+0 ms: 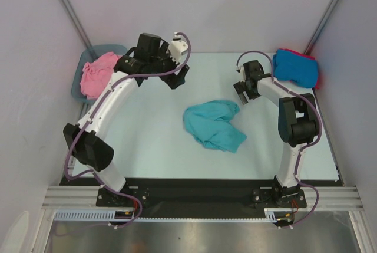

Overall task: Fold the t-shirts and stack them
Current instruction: Move the tshirt to the center of the board, then flatten the tshirt out

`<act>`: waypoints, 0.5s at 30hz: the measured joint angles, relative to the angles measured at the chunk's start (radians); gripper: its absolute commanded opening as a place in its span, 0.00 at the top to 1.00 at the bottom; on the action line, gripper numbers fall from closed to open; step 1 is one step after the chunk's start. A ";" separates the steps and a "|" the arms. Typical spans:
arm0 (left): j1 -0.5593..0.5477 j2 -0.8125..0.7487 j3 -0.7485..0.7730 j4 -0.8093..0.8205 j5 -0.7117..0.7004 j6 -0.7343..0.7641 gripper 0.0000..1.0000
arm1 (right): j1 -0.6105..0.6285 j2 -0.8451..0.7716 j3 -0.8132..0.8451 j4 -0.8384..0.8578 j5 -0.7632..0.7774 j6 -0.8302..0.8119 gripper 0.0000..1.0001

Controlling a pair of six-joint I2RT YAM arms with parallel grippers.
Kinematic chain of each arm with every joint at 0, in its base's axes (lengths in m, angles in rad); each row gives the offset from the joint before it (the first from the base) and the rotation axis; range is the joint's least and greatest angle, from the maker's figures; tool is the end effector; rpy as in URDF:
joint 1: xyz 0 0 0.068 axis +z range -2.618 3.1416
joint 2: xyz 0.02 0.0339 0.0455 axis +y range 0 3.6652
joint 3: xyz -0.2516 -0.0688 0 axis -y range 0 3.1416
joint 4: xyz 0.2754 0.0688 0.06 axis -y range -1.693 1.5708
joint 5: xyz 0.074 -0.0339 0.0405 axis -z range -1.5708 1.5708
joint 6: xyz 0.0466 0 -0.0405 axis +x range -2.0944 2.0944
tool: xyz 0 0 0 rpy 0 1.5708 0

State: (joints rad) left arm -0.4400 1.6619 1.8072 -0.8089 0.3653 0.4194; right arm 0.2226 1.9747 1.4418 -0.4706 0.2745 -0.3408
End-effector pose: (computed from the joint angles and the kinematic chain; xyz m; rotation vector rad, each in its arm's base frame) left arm 0.3542 -0.1851 0.3909 1.0997 1.9229 -0.4186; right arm 0.4421 0.0871 0.1564 -0.6136 2.4918 -0.3977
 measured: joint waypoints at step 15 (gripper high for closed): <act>0.042 0.092 -0.159 0.160 -0.259 -0.019 0.09 | -0.015 -0.064 -0.007 -0.067 -0.206 0.019 0.01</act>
State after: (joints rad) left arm -0.3977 1.7538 1.6485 -0.6487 0.1066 0.4007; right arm 0.2073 1.9102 1.4345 -0.5377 0.0685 -0.3222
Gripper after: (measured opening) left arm 0.909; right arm 0.995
